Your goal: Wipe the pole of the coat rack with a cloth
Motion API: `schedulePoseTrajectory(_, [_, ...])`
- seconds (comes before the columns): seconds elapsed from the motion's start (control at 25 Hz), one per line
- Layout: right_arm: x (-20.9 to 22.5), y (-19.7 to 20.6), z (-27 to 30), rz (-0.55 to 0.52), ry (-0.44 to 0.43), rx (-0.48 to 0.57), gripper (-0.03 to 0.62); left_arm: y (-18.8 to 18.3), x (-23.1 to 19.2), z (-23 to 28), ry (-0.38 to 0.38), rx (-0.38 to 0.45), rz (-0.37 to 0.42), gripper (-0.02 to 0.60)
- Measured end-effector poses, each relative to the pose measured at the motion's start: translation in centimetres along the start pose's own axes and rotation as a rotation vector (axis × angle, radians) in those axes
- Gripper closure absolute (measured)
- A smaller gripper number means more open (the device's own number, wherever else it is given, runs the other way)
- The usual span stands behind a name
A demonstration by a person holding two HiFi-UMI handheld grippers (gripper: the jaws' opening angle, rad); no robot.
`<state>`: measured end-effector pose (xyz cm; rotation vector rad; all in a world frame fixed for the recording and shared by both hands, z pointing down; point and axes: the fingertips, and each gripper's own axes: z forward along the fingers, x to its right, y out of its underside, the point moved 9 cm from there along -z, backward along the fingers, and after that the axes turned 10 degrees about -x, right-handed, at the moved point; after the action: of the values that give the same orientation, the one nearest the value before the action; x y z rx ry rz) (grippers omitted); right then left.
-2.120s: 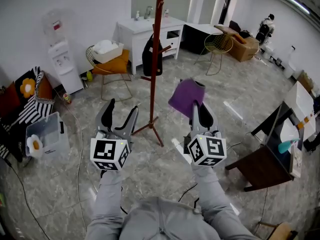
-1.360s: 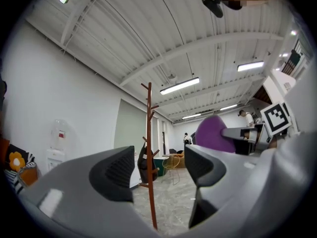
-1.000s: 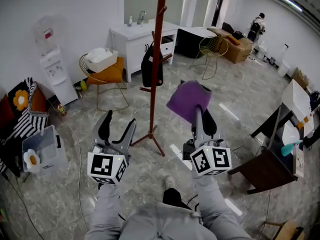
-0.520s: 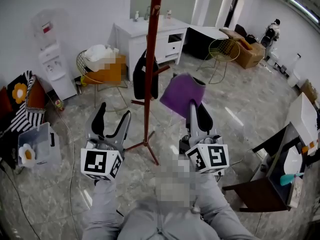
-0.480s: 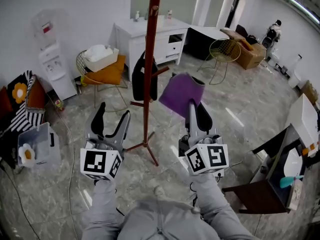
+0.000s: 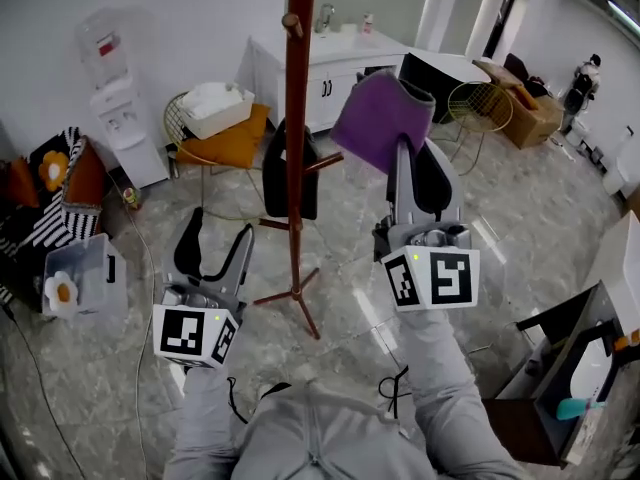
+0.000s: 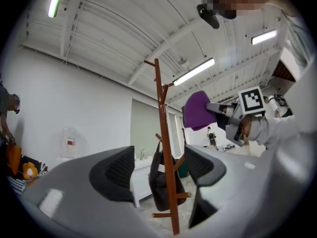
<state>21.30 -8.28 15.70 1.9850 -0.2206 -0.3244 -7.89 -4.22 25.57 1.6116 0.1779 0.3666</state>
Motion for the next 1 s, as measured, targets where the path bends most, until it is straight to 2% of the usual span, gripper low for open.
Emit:
schedulePoseTrajectory(0.28, [-1.5, -3.0, 7.1, -0.233, -0.018, 0.108, 0.543, -0.2, -2.9, 0.9, -0.040, 0.000, 0.013, 0.241])
schedulePoseTrajectory(0.44, [-2.4, -4.1, 9.7, -0.296, -0.031, 0.125, 0.543, -0.6, -4.6, 1.3, -0.050, 0.017, 0.022, 0.241])
schedulePoseTrajectory(0.6, [-3.4, -3.2, 11.4, -0.293, -0.047, 0.083, 0.542, -0.3, -6.0, 1.6, -0.049, 0.011, 0.025, 0.241])
schedulePoseTrajectory(1.0, [-6.3, 2.5, 12.9, -0.306, -0.116, -0.088, 0.543, 1.2, -7.7, 2.7, -0.034, -0.014, 0.006, 0.241])
